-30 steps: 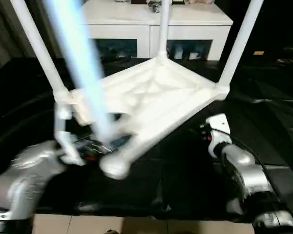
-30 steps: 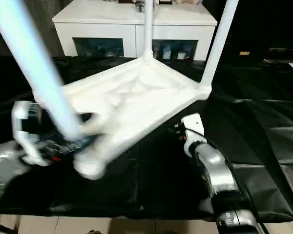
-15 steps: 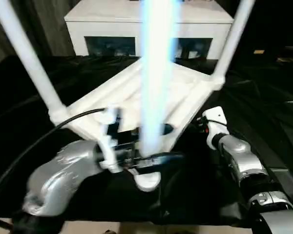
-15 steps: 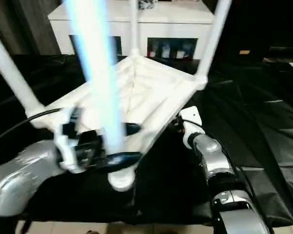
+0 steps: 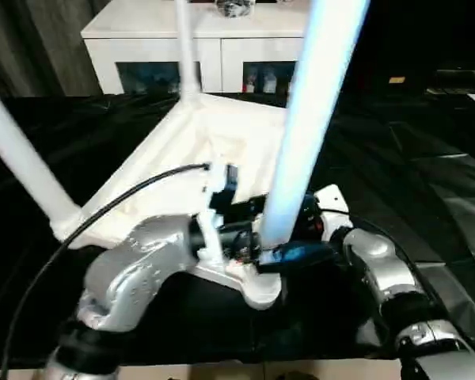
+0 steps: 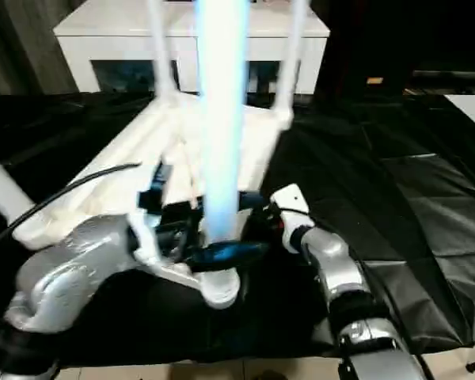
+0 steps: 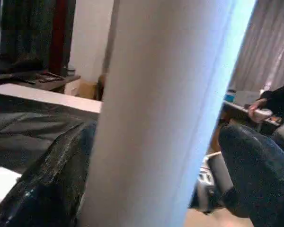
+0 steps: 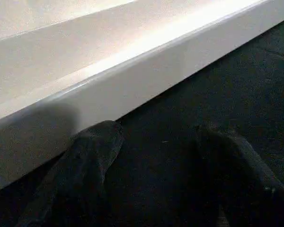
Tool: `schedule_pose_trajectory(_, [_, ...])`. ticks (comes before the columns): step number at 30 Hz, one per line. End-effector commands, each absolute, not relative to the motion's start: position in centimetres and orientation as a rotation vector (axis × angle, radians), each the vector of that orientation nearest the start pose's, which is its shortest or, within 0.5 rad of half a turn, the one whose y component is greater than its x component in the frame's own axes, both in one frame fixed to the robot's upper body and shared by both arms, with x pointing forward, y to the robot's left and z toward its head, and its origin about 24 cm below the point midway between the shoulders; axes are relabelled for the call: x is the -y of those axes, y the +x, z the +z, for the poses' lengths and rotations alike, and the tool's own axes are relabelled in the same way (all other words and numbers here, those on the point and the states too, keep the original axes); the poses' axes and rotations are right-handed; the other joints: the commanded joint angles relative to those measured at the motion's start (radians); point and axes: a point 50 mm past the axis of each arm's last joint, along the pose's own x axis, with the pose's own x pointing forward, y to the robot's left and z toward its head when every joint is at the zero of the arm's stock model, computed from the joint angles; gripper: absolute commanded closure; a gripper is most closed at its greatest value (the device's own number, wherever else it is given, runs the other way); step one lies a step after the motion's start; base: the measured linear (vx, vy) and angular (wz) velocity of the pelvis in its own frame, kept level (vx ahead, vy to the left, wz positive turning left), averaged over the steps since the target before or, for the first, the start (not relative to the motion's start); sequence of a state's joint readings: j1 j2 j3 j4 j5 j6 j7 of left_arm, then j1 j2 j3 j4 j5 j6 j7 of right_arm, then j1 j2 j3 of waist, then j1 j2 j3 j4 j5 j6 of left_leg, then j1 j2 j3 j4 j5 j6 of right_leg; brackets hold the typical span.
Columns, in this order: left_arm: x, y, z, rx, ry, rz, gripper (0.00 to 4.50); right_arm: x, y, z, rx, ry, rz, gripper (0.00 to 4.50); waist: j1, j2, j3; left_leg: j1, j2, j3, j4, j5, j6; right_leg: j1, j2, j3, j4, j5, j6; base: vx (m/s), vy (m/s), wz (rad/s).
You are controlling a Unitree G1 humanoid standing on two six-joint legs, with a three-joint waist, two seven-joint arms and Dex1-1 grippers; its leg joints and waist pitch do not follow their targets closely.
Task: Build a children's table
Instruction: Rotate table base
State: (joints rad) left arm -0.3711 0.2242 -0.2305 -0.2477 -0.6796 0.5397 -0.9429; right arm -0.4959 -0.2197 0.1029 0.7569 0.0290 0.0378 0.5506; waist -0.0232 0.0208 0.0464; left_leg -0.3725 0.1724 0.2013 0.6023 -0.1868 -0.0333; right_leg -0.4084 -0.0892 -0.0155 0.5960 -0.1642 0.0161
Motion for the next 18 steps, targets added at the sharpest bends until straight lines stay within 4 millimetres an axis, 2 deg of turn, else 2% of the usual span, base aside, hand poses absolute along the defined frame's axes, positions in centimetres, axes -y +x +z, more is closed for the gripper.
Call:
schedule_pose_trajectory(1, [-4.8,24.6,15.0,0.069,-0.289,-1.545,0.04,11.7,31.8,0.8,-0.344,-0.156,0.767,1.31,0.009,-0.005,-0.06,0.009,0.04,-0.022,-0.077,-0.315,0.011,0.042,-0.029,0.016,-0.067,-0.271,-0.239,0.0,0.0,0.0])
schedule_pose_trajectory(4, [-4.0,25.3,15.0,0.087,-0.265,-1.523,0.04,11.2,31.5,0.8,-0.342,-0.154,0.798,1.31,0.01,-0.008,-0.059,0.012,0.04,-0.02,-0.076,-0.328,0.016,0.039,-0.028,0.017,-0.072,-0.279,-0.242,0.0,0.0,0.0])
schedule_pose_trajectory(5, [-3.9,25.4,15.0,0.091,-0.257,-1.514,0.04,11.0,31.5,0.8,-0.341,-0.155,0.804,1.31,0.01,-0.007,-0.06,0.009,0.04,-0.022,-0.077,-0.325,0.013,0.043,-0.03,0.016,-0.071,-0.282,-0.24,0.0,0.0,0.0])
schedule_pose_trajectory(6, [-3.6,26.0,14.8,0.102,-0.23,-1.484,0.04,10.8,31.3,0.7,-0.34,-0.155,0.814,1.31,0.01,-0.008,-0.059,0.007,0.04,-0.023,-0.078,-0.323,0.015,0.043,-0.03,0.016,-0.072,-0.283,-0.236,0.0,0.0,0.0])
schedule_pose_trajectory(7, [-3.3,26.4,14.7,0.109,-0.207,-1.459,0.04,10.7,31.3,0.7,-0.339,-0.155,0.817,1.31,0.01,-0.008,-0.06,0.011,0.039,-0.021,-0.076,-0.326,0.019,0.038,-0.028,0.016,-0.075,-0.282,-0.231,0.0,0.0,0.0])
schedule_pose_trajectory(11, [-2.6,28.8,14.0,0.112,-0.096,-1.31,0.04,10.5,31.2,0.7,-0.334,-0.158,0.816,1.31,0.008,-0.011,-0.06,0.006,0.04,-0.026,-0.079,-0.342,0.013,0.044,-0.033,0.015,-0.075,-0.295,-0.223,0.0,0.0,0.0])
schedule_pose_trajectory(12, [-2.5,29.5,13.8,0.12,-0.058,-1.261,0.04,10.6,31.3,0.7,-0.331,-0.163,0.801,1.31,0.005,-0.01,-0.058,0.003,0.038,-0.027,-0.08,-0.347,0.016,0.045,-0.032,0.014,-0.078,-0.309,-0.217,0.0,0.0,0.0])
schedule_pose_trajectory(15, [-2.6,30.6,13.6,0.124,-0.001,-1.173,0.04,10.9,31.5,0.8,-0.325,-0.169,0.774,1.31,0.004,-0.011,-0.059,0.003,0.038,-0.029,-0.08,-0.365,0.01,0.044,-0.034,0.013,-0.081,-0.345,-0.204,0.0,0.0,0.0])
schedule_pose_trajectory(16, [-2.8,31.2,13.4,0.118,0.034,-1.131,0.04,11.1,31.7,1.0,-0.316,-0.171,0.755,1.31,0.004,-0.012,-0.058,0.007,0.037,-0.03,-0.08,-0.386,0.005,0.04,-0.034,0.012,-0.085,-0.39,-0.192,0.0,0.0,0.0])
schedule_pose_trajectory(18, [-3.5,32.5,13.0,0.125,0.108,-1.035,0.04,11.7,32.1,1.4,-0.3,-0.166,0.708,1.31,0.004,-0.011,-0.057,0.011,0.036,-0.03,-0.08,-0.406,0.001,0.034,-0.033,0.011,-0.09,-0.413,-0.183,0.0,0.0,0.0])
